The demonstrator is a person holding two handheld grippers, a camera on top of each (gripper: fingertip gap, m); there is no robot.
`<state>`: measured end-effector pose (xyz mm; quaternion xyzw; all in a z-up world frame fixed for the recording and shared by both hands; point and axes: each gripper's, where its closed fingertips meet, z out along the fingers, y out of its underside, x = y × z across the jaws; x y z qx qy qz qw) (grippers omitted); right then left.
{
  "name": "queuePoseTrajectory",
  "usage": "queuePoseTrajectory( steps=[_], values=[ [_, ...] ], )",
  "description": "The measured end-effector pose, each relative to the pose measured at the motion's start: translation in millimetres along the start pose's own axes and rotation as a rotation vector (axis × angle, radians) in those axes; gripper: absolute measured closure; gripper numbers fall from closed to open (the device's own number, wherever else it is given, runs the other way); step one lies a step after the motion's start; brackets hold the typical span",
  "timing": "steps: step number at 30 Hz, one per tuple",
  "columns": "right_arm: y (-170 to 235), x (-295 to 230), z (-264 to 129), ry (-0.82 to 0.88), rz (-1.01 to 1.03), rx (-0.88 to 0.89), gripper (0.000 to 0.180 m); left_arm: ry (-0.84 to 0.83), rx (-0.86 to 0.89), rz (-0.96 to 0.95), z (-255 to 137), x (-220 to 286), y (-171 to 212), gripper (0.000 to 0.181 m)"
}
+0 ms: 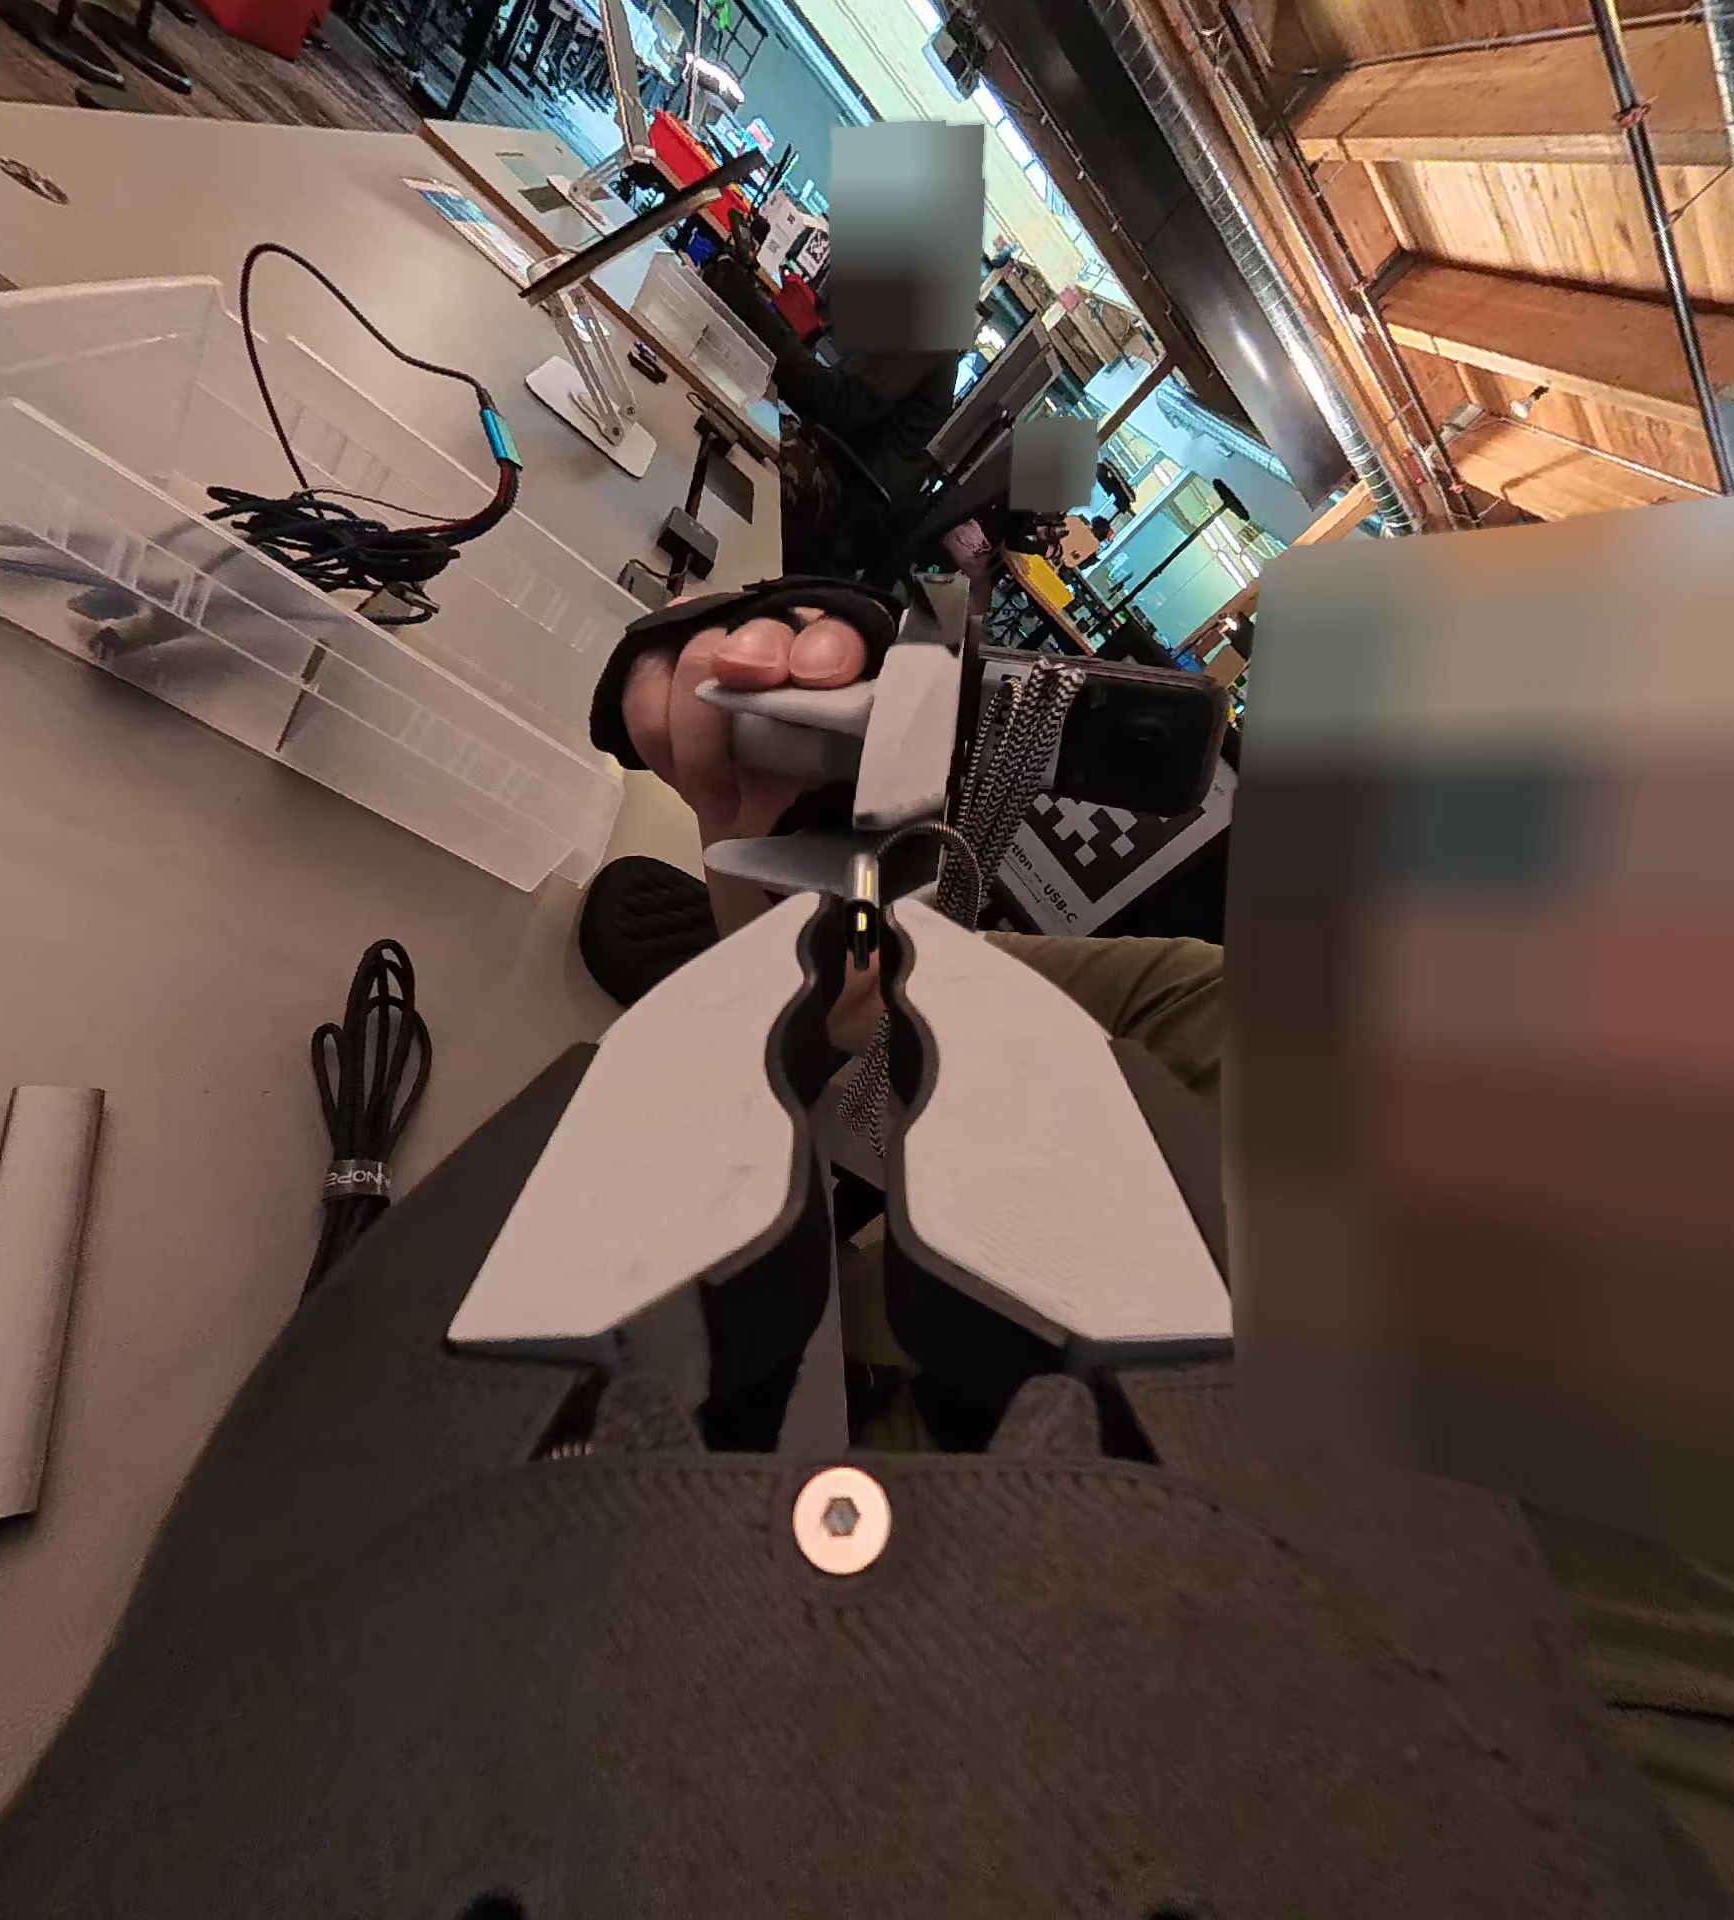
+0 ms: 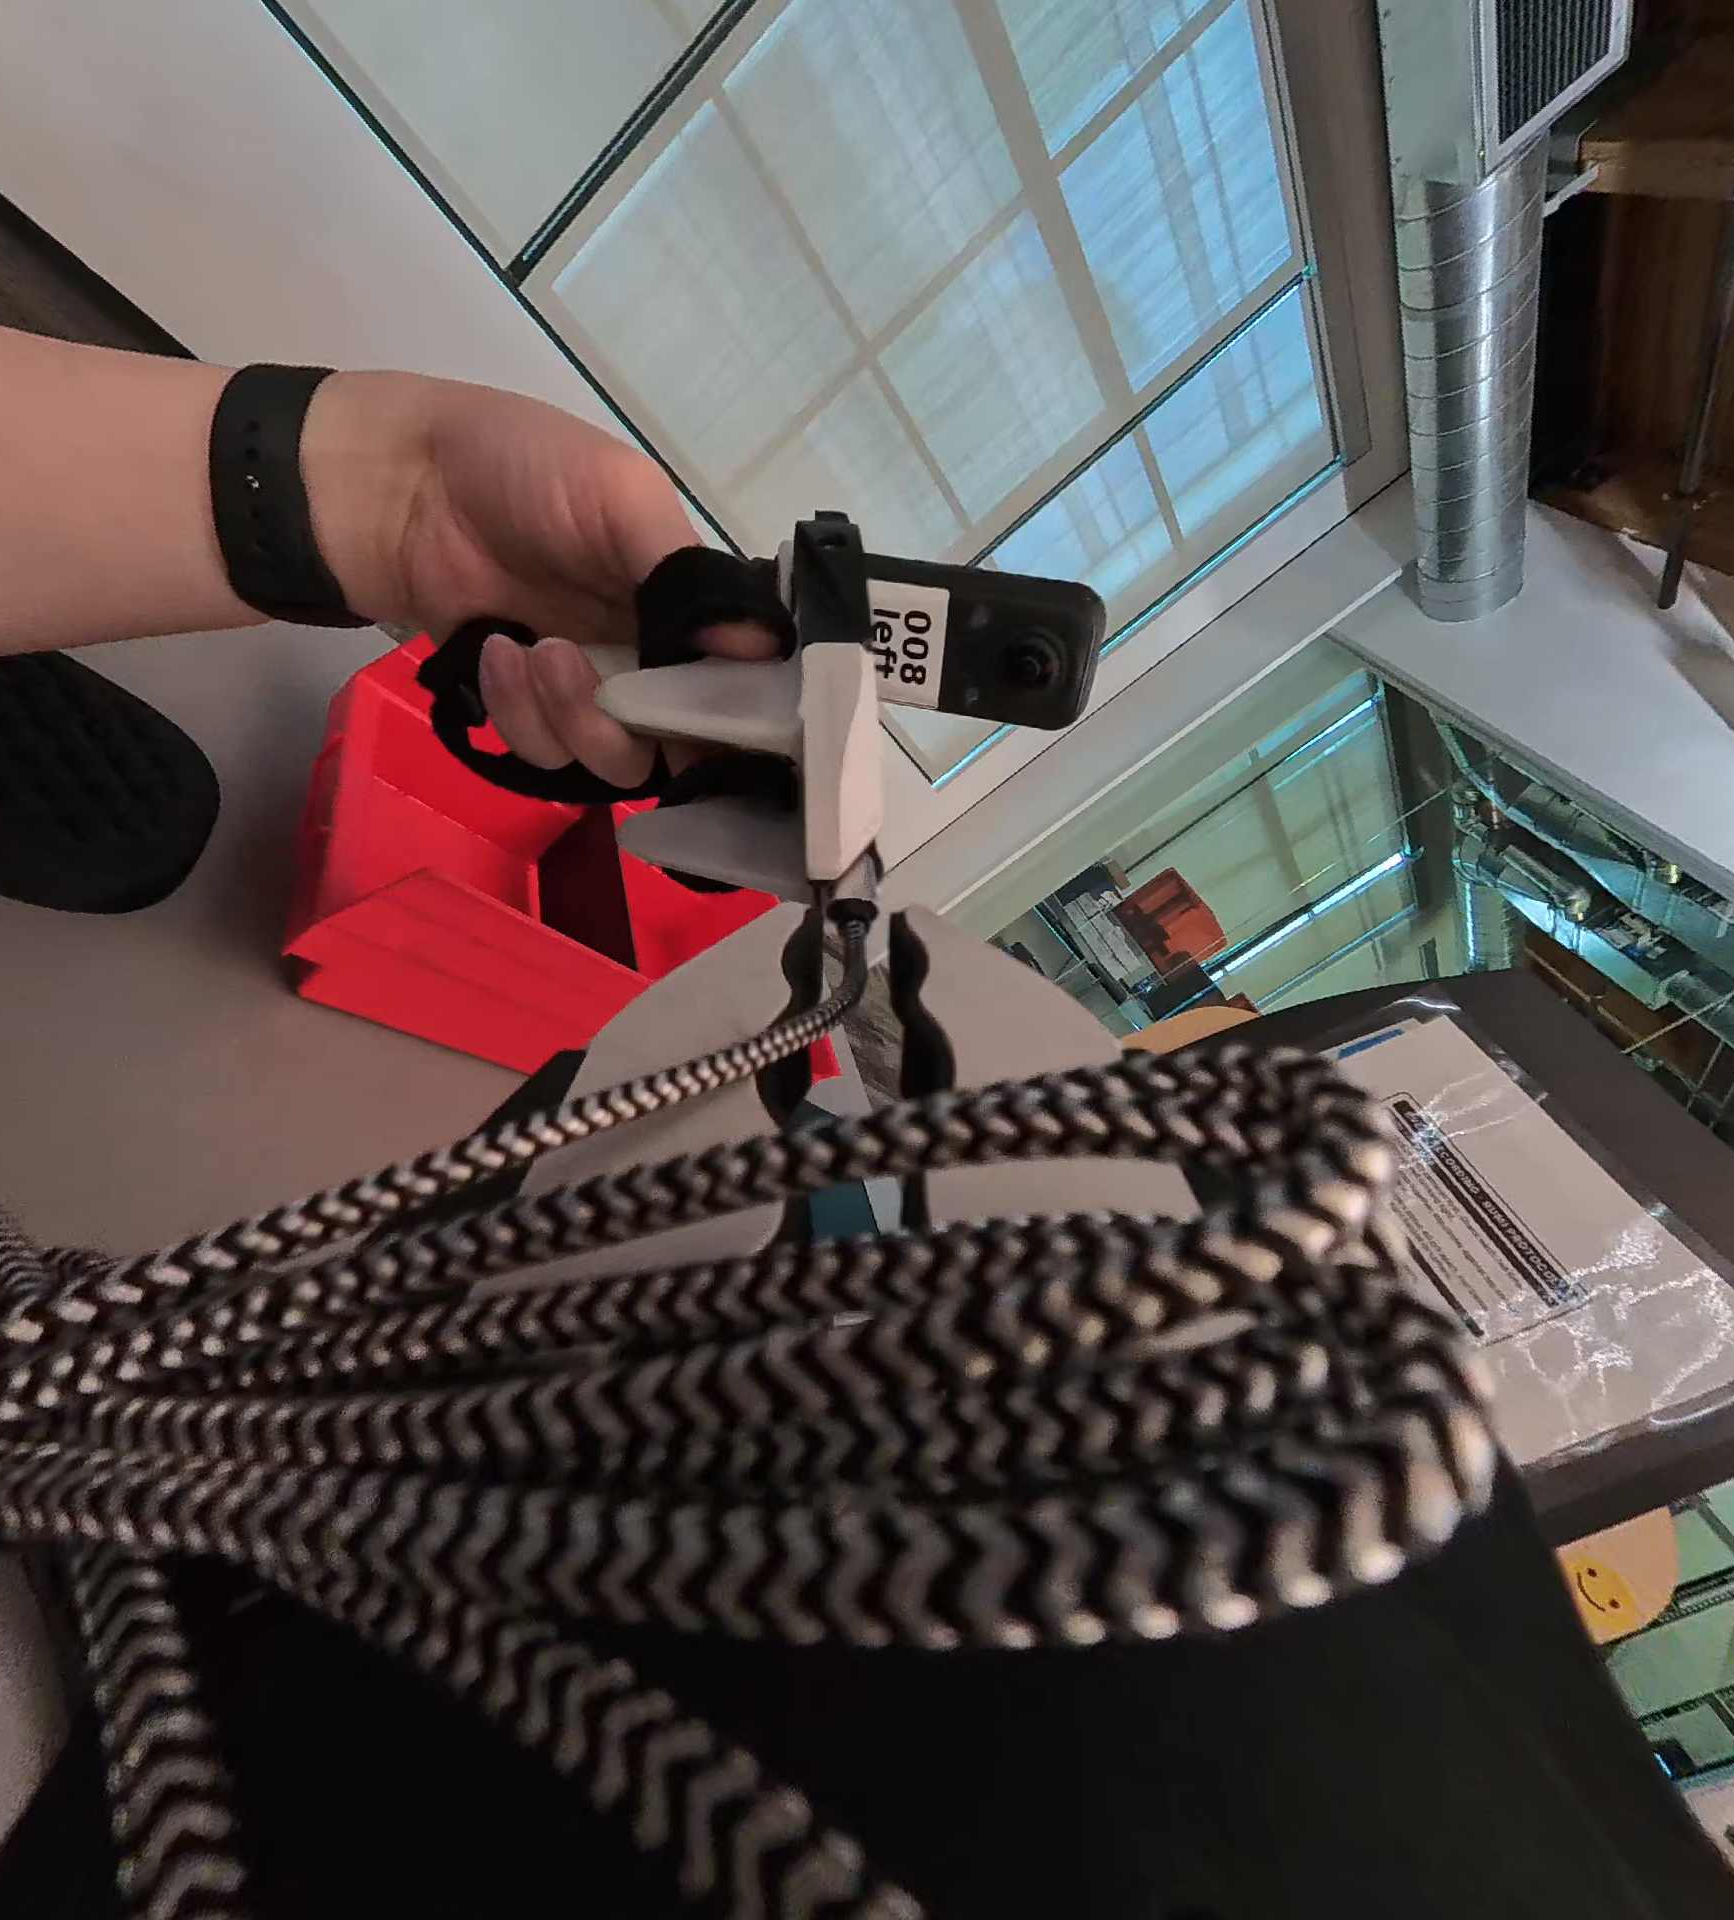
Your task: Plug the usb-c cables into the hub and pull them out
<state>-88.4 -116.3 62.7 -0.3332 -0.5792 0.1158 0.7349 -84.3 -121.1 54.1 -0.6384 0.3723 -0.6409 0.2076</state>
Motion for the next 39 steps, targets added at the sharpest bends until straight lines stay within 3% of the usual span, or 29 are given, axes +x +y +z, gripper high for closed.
queuePoseTrajectory(
  steps=[17,21,24,26,28,30,32,34,36,37,39],
  values=[
    [3.7,-10.3,-3.7,-0.127,0.092,0.006,0.174,0.02,-0.069,-0.017,7.3,-0.7,10.9,0.175],
    [6.5,3.9,-12.2,-0.103,0.12,-0.011,0.174,0.015,-0.025,0.079,8.6,-1.6,-0.2,0.174],
    [6.2,31.2,-32.1,-0.03,0.117,-0.031,0.174,-0.279,-0.025,0.244,-4.5,-37.0,-7.2,0.161],
    [0.8,48.8,-47.9,0.017,0.121,-0.024,0.174,-0.563,-0.086,0.336,-18.7,-75.6,-3.7,0.153],
    [-5.3,61.5,-61.2,0.051,0.12,-0.014,0.174,-0.736,-0.195,0.336,-23.1,-109.1,12.5,0.141],
    [-9.7,68.7,-70.0,0.071,0.114,-0.009,0.174,-0.806,-0.373,0.28,-18.5,-139.4,40.0,0.141],
    [-11.5,72.6,-74.9,0.085,0.105,-0.01,0.161,-0.875,-0.555,0.236,-20.0,-169.4,68.6,0.146],
    [-11.4,74.4,-77.2,0.093,0.097,-0.018,0.149,-0.912,-0.664,0.216,-20.9,-192.6,88.9,0.141],
    [-11.6,75.4,-78.7,0.098,0.086,-0.024,0.149,-0.907,-0.724,0.176,-18.1,-208.2,105.5,0.139],
    [-12.3,75.9,-79.5,0.1,0.083,-0.024,0.174,-0.895,-0.749,0.156,-16.2,-213.9,112.9,0.138],
    [-13.9,77.1,-81.2,0.103,0.083,-0.021,0.169,-0.876,-0.8,0.122,-14.1,-221.4,126.7,0.139]
  ],
)
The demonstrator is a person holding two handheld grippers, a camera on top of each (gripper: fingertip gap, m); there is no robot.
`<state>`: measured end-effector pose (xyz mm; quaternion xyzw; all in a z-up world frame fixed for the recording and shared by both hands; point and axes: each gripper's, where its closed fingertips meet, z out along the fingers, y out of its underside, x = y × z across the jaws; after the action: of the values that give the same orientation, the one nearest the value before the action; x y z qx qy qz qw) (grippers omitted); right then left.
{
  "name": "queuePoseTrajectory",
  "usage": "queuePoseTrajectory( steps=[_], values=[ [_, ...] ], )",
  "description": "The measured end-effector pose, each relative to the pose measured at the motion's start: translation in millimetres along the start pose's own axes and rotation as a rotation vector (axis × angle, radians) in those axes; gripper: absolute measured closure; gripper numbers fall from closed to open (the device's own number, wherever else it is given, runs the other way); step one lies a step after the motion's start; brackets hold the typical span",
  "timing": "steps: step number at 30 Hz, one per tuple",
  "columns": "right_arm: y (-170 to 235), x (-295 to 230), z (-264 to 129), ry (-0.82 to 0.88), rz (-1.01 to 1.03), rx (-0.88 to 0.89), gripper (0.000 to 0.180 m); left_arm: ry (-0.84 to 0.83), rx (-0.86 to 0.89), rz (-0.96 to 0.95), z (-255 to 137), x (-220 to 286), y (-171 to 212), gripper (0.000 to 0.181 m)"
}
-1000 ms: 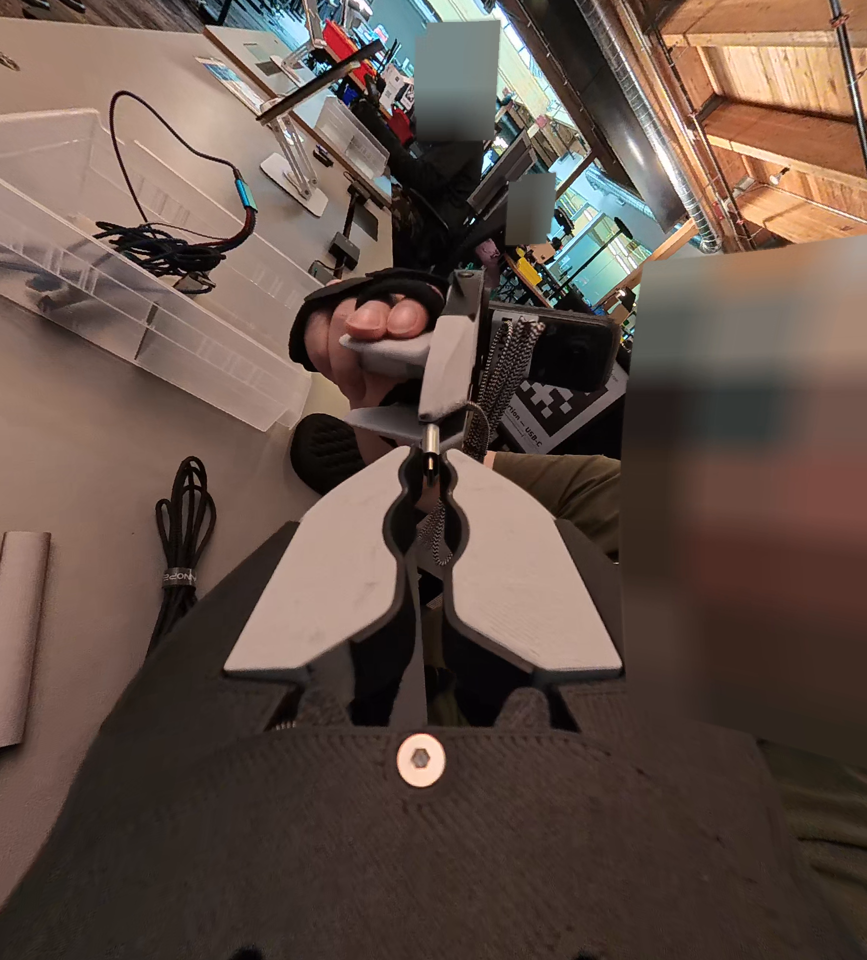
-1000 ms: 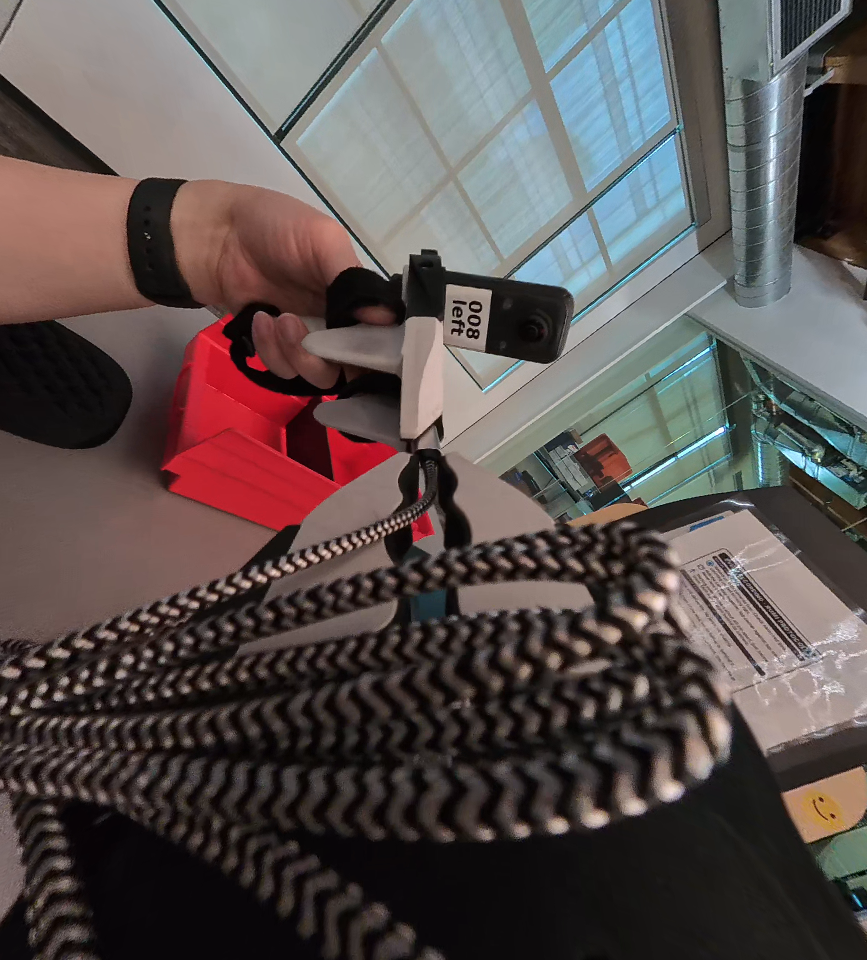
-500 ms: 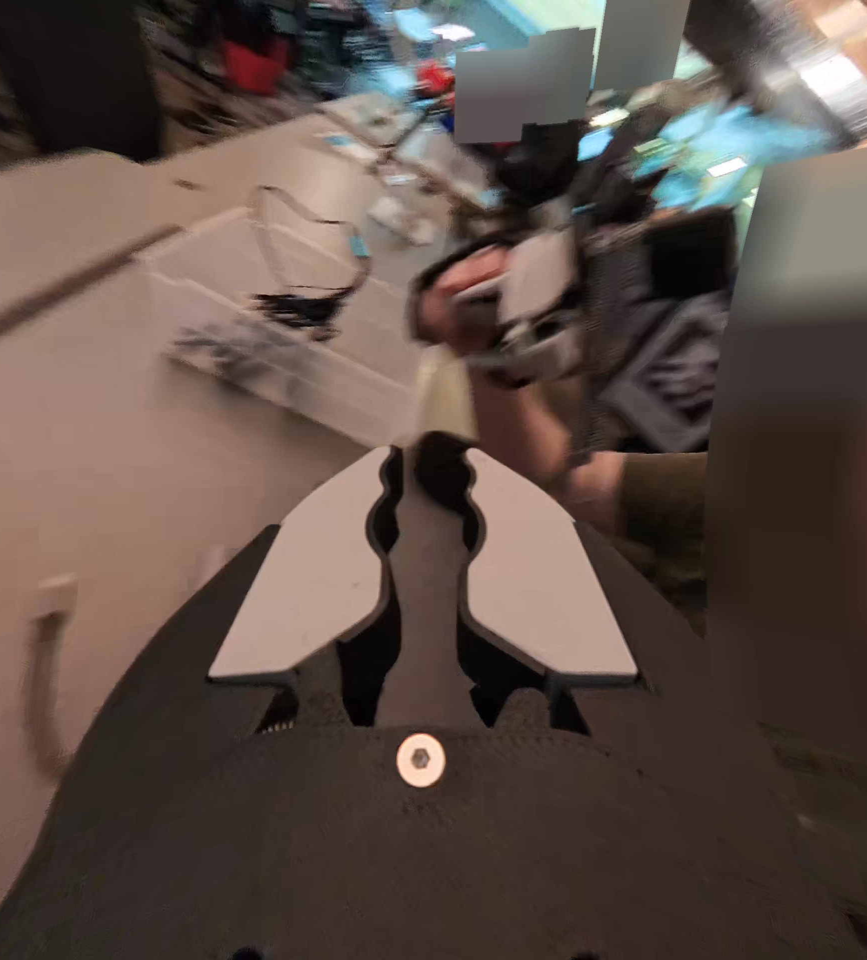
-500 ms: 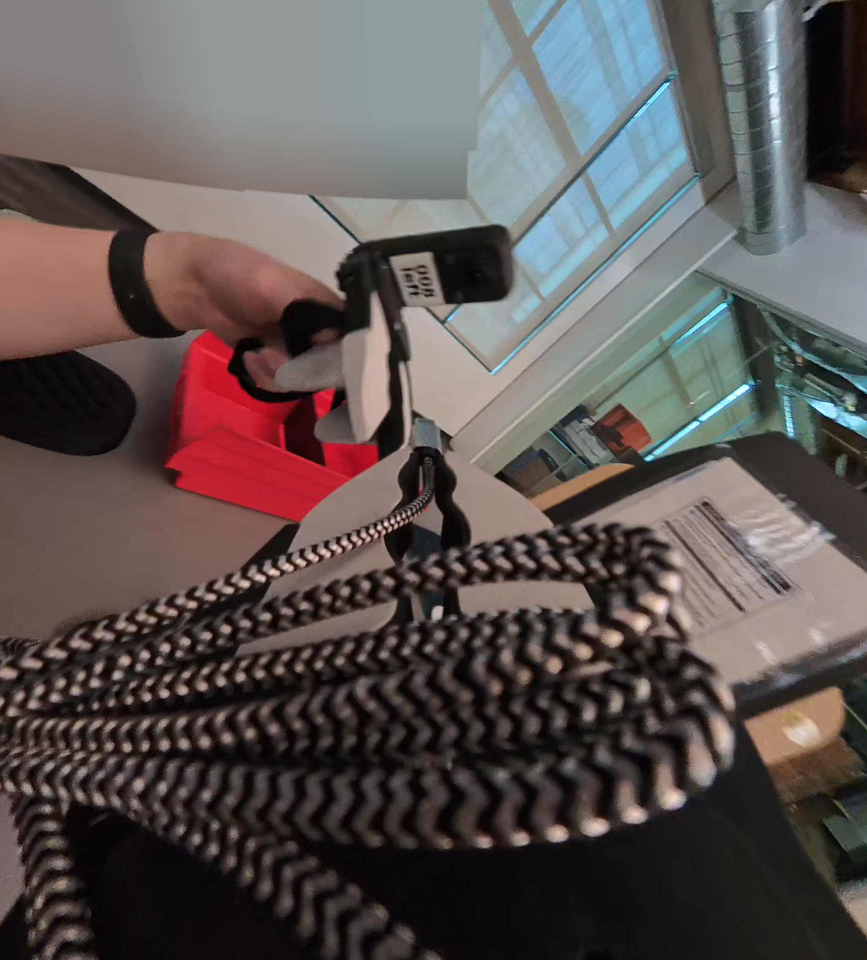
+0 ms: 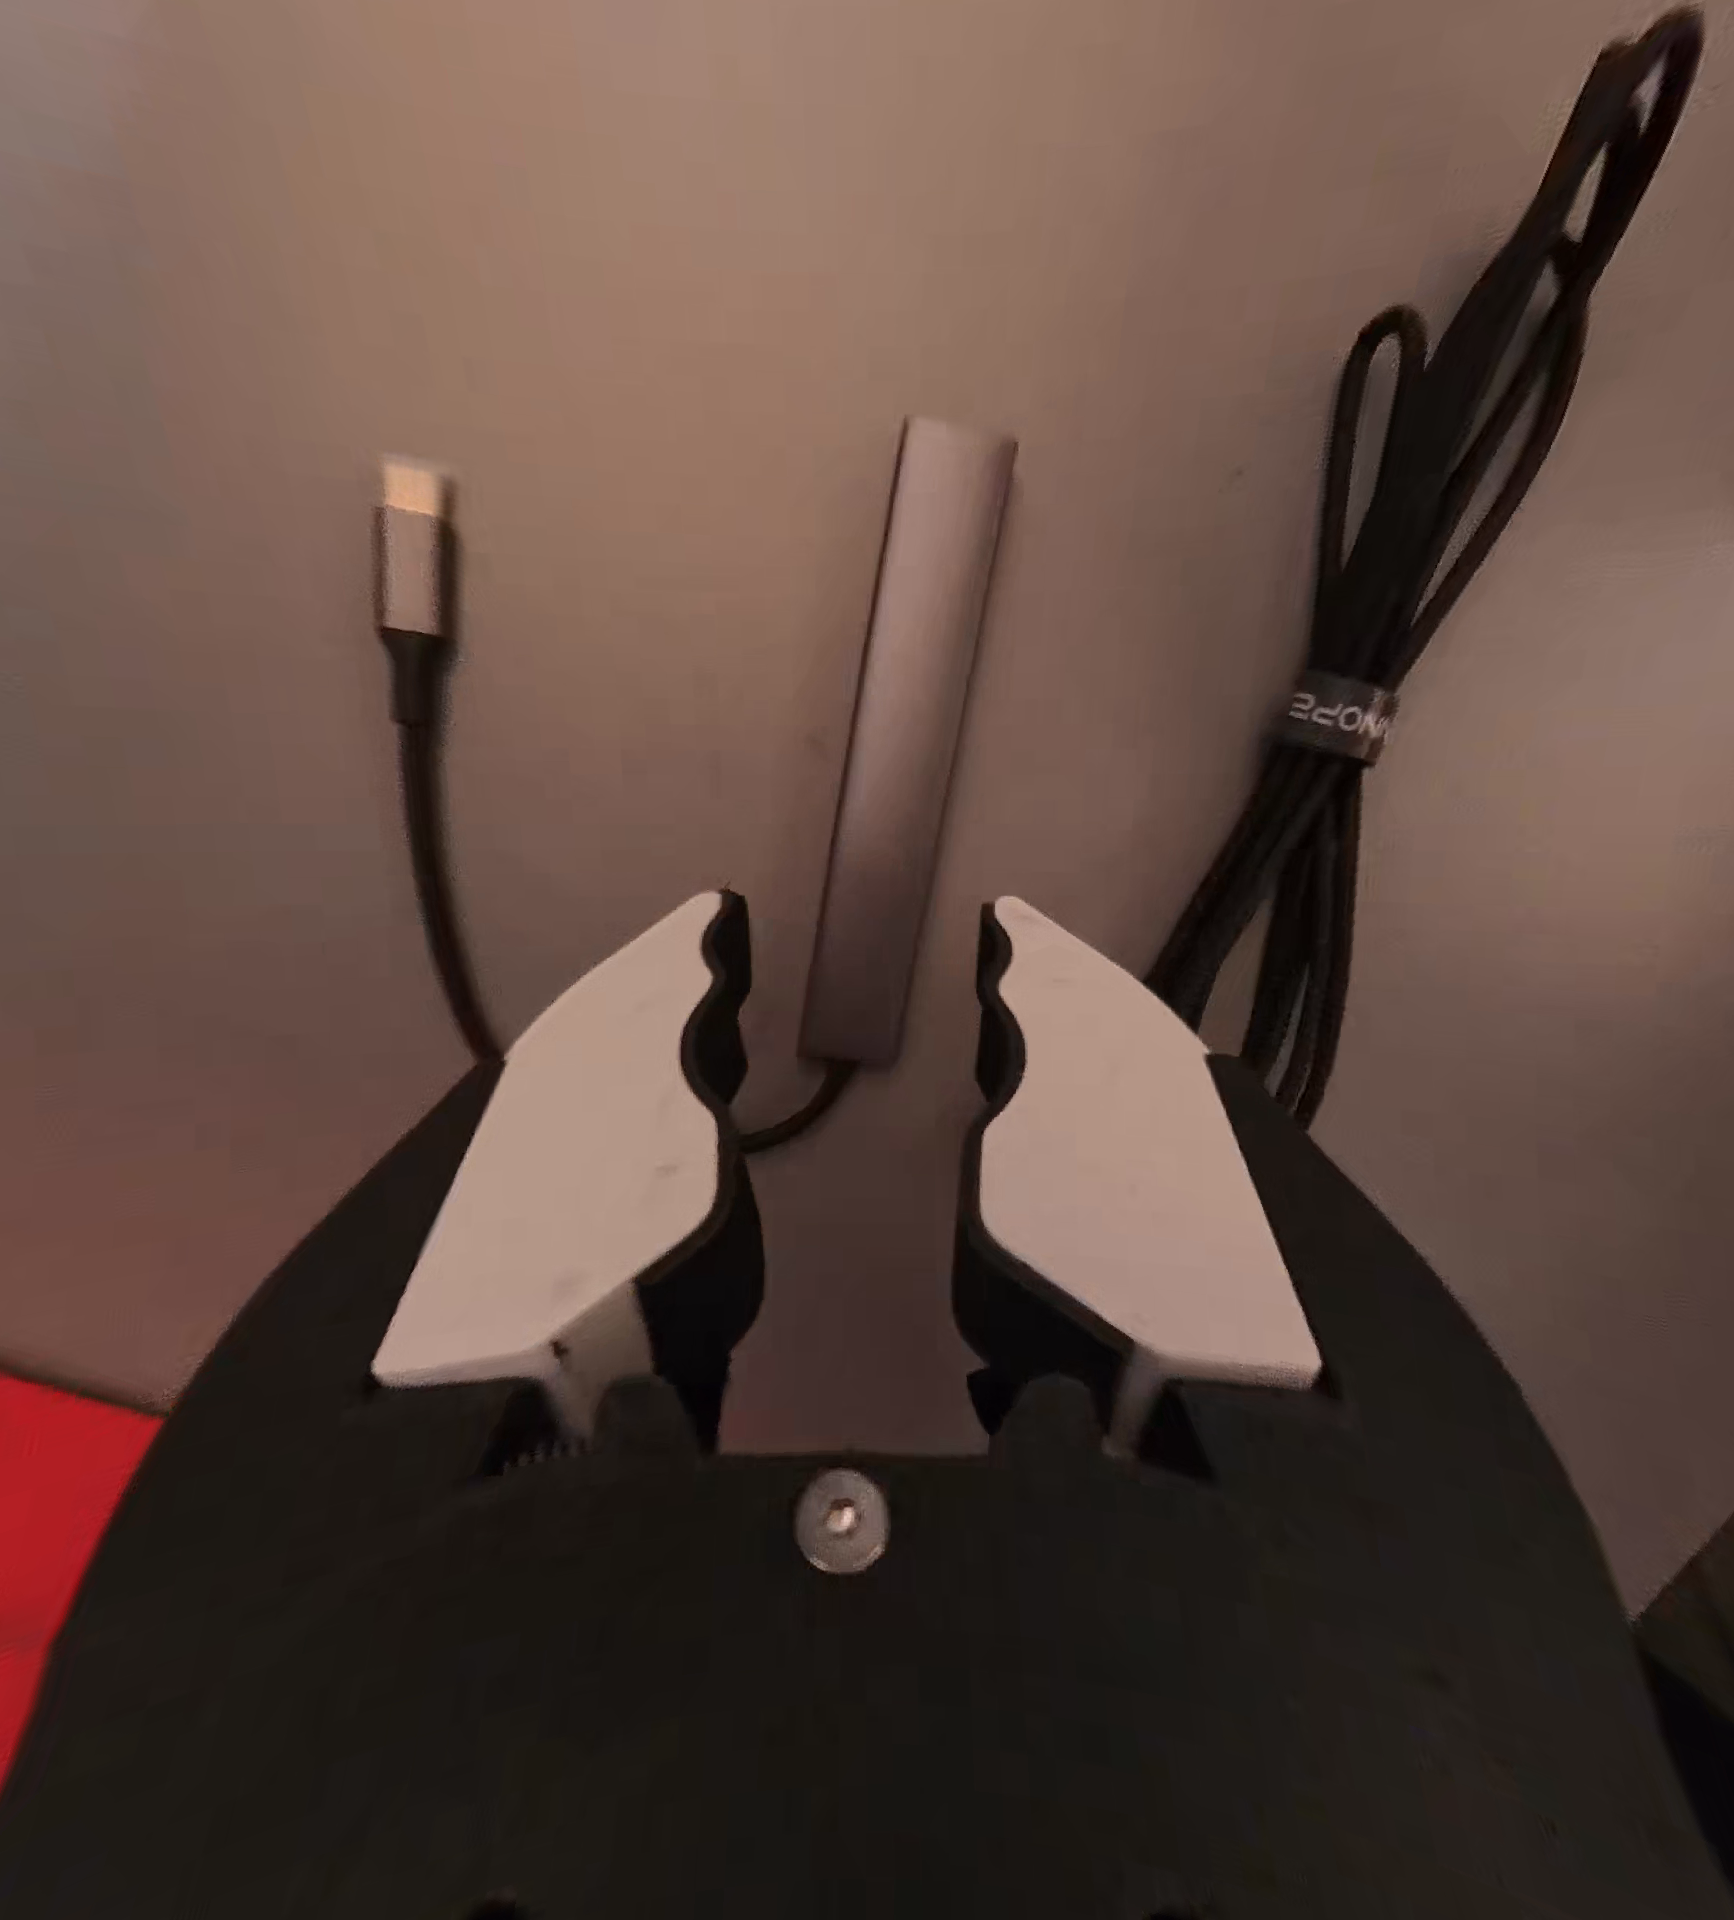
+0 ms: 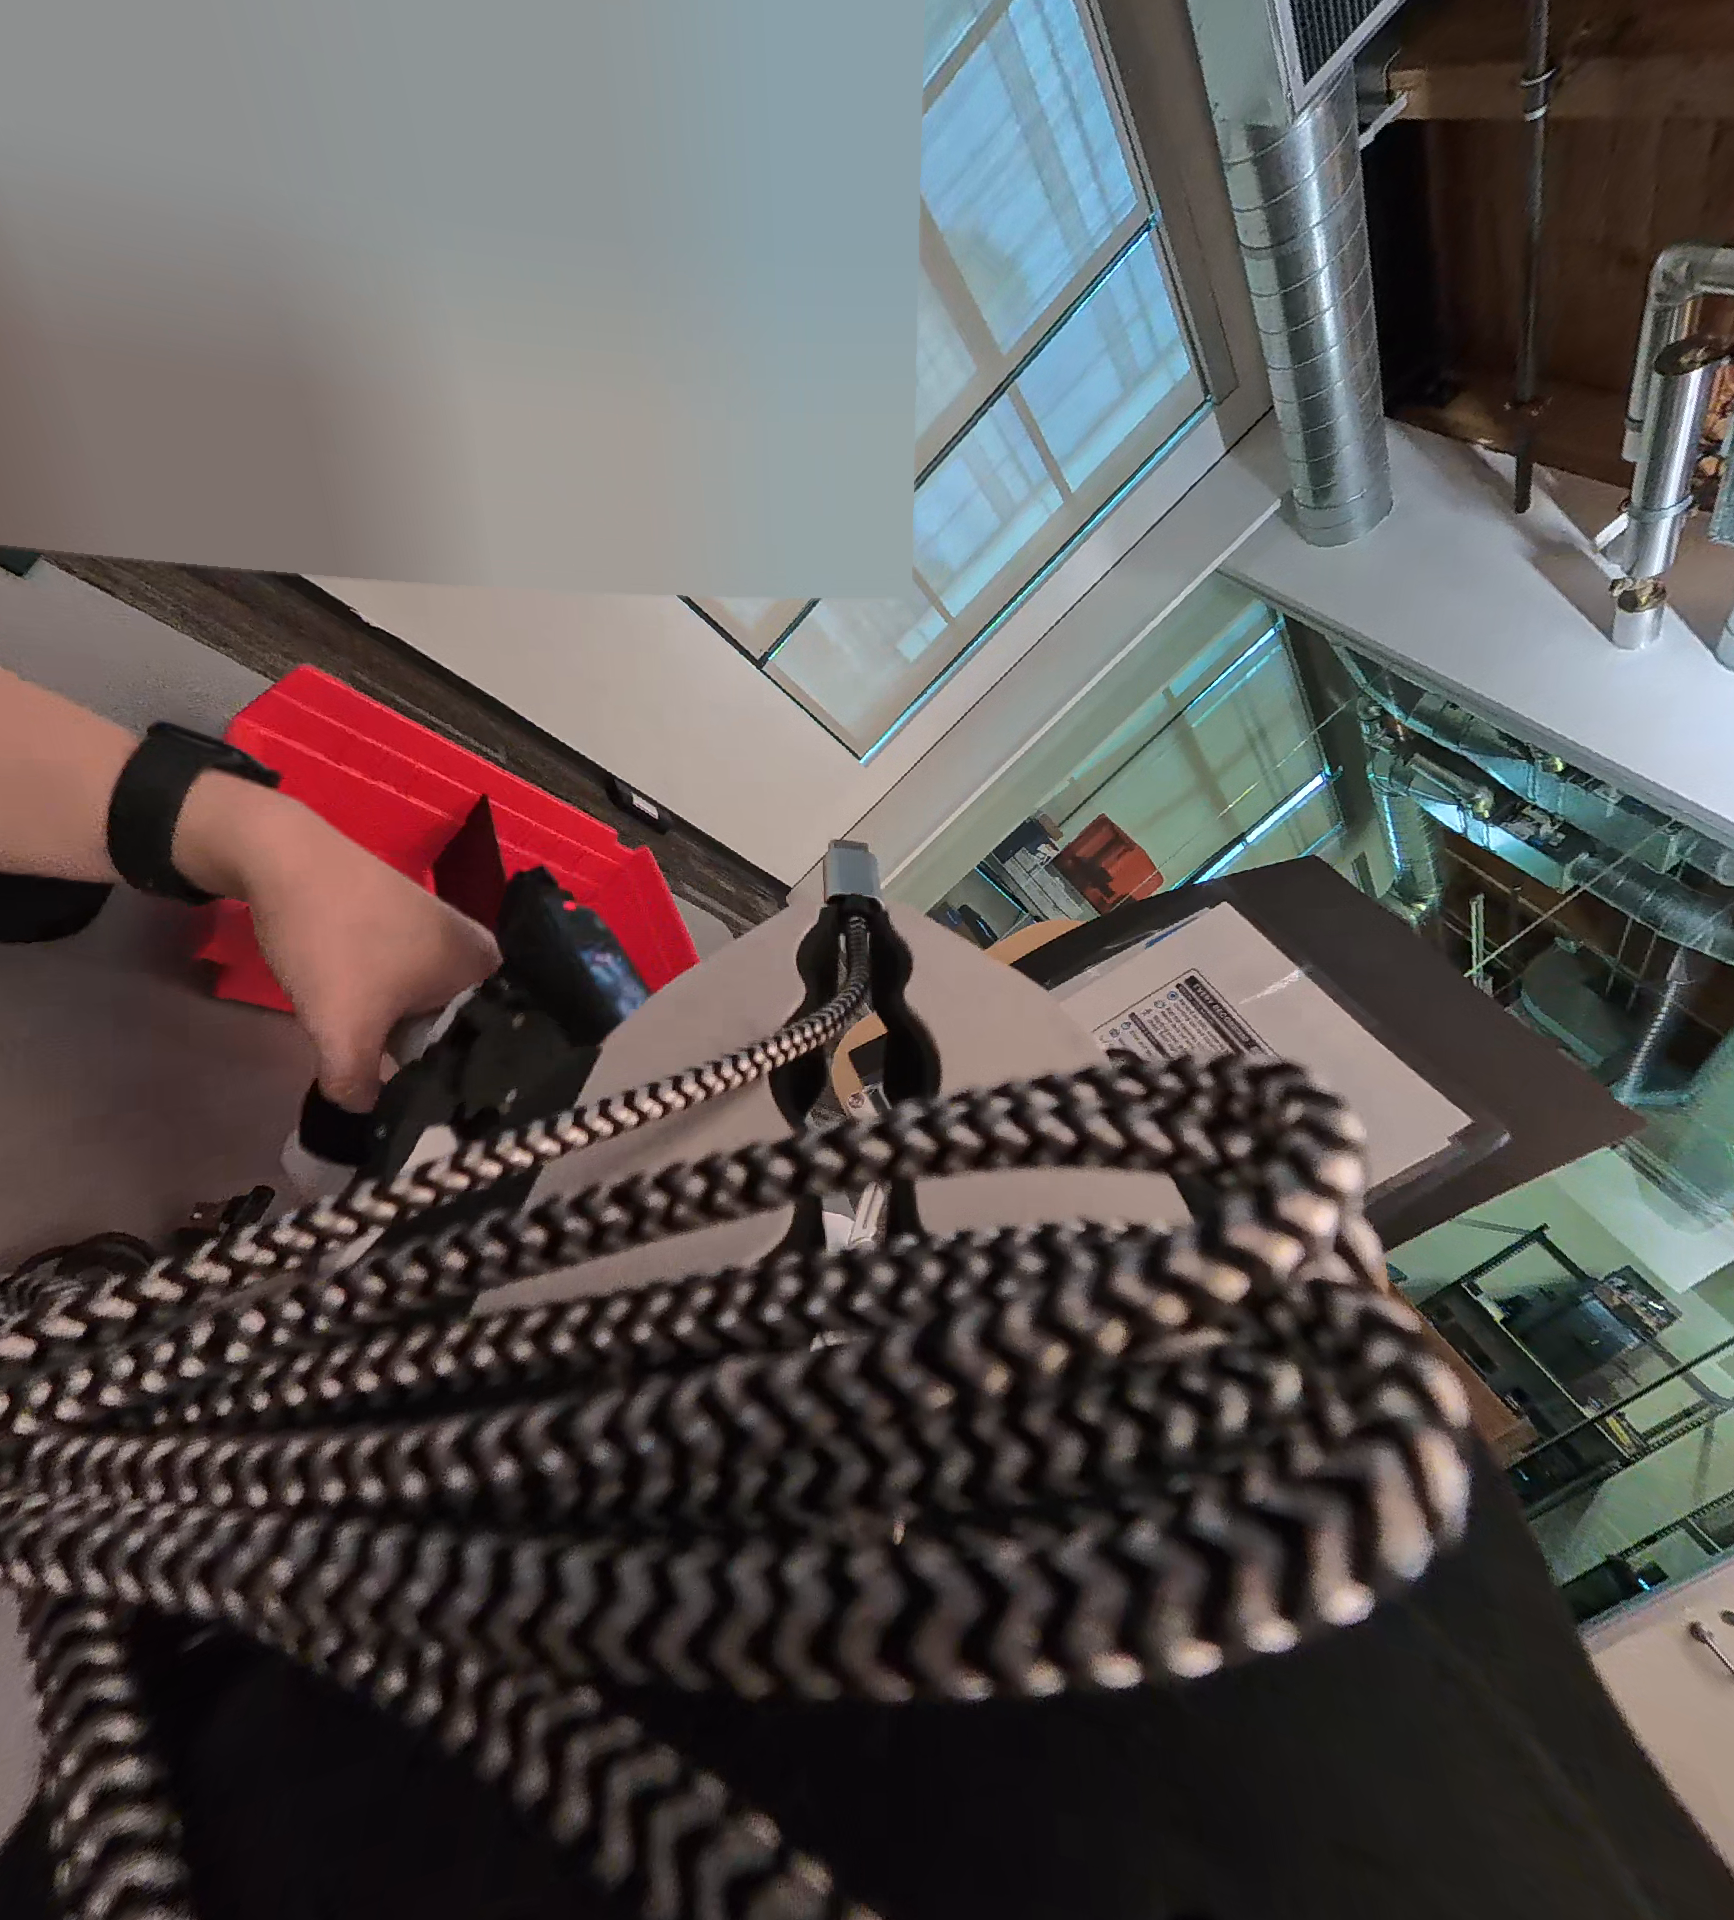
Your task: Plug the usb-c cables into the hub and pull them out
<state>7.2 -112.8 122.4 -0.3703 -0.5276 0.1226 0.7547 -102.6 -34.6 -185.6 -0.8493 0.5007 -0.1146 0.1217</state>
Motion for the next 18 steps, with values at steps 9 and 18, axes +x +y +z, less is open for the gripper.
queuePoseTrajectory(
  steps=[9,18],
  values=[
    [-3.2,6.1,-6.5,0.019,-0.007,0.006,0.174,-0.073,-0.101,0.088,17.1,-4.4,16.9,0.143],
    [15.7,9.7,-3.4,0.017,0.037,-0.044,0.102,0.061,-0.093,-0.038,17.6,7.9,10.6,0.159]
  ],
)
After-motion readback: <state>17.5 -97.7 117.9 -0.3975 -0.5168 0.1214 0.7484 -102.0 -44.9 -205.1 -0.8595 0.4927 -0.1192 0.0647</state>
